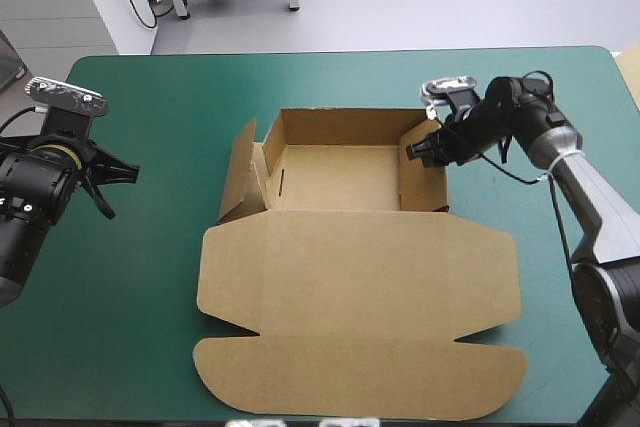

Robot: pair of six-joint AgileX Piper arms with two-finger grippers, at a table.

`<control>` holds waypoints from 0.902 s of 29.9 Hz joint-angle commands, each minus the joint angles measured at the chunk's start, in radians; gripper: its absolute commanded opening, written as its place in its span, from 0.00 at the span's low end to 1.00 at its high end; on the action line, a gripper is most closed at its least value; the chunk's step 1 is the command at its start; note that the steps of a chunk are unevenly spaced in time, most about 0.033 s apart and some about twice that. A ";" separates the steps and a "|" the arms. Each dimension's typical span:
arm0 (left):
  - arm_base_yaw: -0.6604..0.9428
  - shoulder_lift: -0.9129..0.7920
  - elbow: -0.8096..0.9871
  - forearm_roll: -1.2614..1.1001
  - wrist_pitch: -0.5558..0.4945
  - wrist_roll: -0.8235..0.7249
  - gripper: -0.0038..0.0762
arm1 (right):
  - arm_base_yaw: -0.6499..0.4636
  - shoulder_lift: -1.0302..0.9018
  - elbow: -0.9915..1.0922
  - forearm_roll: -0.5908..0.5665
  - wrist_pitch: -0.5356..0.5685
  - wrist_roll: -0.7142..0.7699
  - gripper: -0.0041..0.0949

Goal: Fold the box

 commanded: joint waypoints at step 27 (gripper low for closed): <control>0.000 -0.020 -0.027 -0.040 -0.017 0.018 0.05 | -0.003 0.059 -0.182 0.021 0.216 0.194 0.46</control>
